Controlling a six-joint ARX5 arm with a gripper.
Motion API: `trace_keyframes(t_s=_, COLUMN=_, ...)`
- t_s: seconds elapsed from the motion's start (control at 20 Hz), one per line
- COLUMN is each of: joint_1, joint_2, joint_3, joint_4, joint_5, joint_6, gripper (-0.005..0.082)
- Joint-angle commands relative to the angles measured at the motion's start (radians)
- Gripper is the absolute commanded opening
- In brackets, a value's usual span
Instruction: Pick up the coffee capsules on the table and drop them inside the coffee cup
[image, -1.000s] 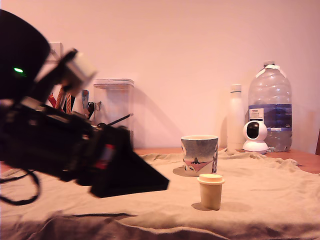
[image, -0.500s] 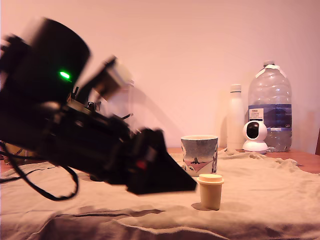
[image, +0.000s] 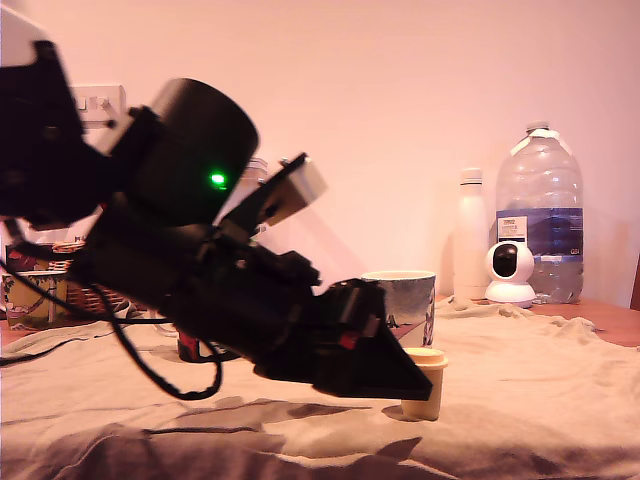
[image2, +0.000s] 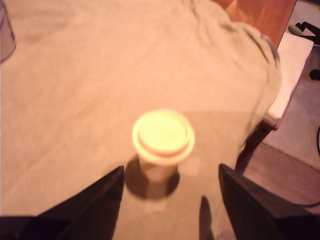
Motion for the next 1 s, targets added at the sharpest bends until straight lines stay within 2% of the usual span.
trace_keyframes(t_s=0.0, joint_1=-0.004, joint_2=0.026, joint_3=0.022, joint_4=-0.002, joint_5=-0.001, joint_6=-0.003, gripper=0.0546)
trace_keyframes(t_s=0.5, joint_1=-0.009, joint_2=0.103, joint_3=0.100, joint_4=-0.048, joint_5=-0.006, joint_6=-0.002, gripper=0.0545)
trace_keyframes(t_s=0.7, joint_1=-0.010, joint_2=0.103, joint_3=0.100, joint_4=-0.048, joint_5=-0.011, joint_6=-0.002, gripper=0.0506)
trace_keyframes(t_s=0.8, joint_1=-0.010, joint_2=0.103, joint_3=0.100, joint_4=-0.047, joint_5=-0.011, joint_6=-0.002, gripper=0.0446)
trace_keyframes(t_s=0.95, joint_1=-0.010, joint_2=0.103, joint_3=0.100, joint_4=-0.035, joint_5=-0.011, joint_6=0.000, gripper=0.0281)
